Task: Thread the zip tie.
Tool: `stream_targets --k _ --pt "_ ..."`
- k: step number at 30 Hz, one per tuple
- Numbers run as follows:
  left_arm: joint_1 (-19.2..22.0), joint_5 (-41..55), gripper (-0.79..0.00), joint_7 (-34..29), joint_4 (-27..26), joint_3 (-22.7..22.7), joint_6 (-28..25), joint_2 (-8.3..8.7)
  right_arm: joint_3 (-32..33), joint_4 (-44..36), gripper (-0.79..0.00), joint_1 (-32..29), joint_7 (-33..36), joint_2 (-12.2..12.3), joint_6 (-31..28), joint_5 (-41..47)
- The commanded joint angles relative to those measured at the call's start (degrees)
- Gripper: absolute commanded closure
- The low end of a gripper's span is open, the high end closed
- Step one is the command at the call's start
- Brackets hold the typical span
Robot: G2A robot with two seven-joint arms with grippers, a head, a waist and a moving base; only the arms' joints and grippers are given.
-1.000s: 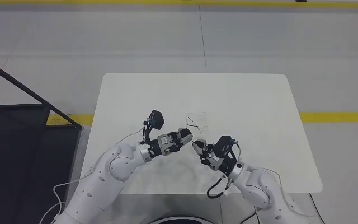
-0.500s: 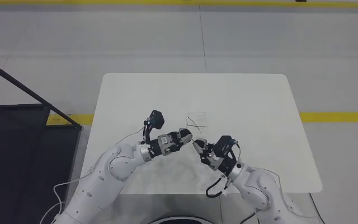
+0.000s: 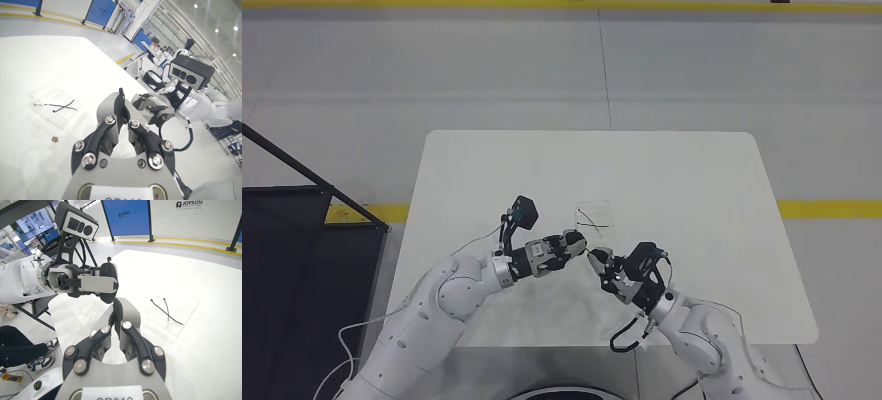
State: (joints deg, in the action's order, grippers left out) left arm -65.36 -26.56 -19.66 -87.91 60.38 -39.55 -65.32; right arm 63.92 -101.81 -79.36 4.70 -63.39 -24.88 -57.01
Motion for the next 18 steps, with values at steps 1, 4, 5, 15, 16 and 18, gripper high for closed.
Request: stream_targets --k 1,4,5,15,16,18 --pt "0.05 0.13 0.0 0.05 0.1 -0.01 -0.02 -0.04 0.03 -0.04 0.0 -0.01 0.11 -0.04 0.01 -0.04" --pt "0.11 0.13 0.0 0.06 0.22 0.02 -0.09 -0.07 0.05 -0.07 0.0 -0.01 0.19 -0.11 0.01 -0.07" --pt "0.13 0.15 0.0 0.04 0.27 0.05 -0.12 -0.07 0.02 -0.07 0.0 0.02 0.22 -0.14 0.03 -0.08" --pt "1.45 -2.95 0.0 -3.88 -1.39 3.54 -4.47 0.94 1.81 -0.97 -0.785 -1.0 1.03 -0.03 -1.64 2.44" --pt "1.68 -3.25 0.0 -5.23 -1.75 4.0 -5.13 1.14 2.45 -1.22 -0.785 -1.4 1.78 0.12 -2.43 3.11" --pt "2.16 -3.4 0.0 -7.29 -2.33 5.15 -6.14 1.55 3.84 -1.98 -0.785 -2.03 4.4 0.42 -3.48 4.8"
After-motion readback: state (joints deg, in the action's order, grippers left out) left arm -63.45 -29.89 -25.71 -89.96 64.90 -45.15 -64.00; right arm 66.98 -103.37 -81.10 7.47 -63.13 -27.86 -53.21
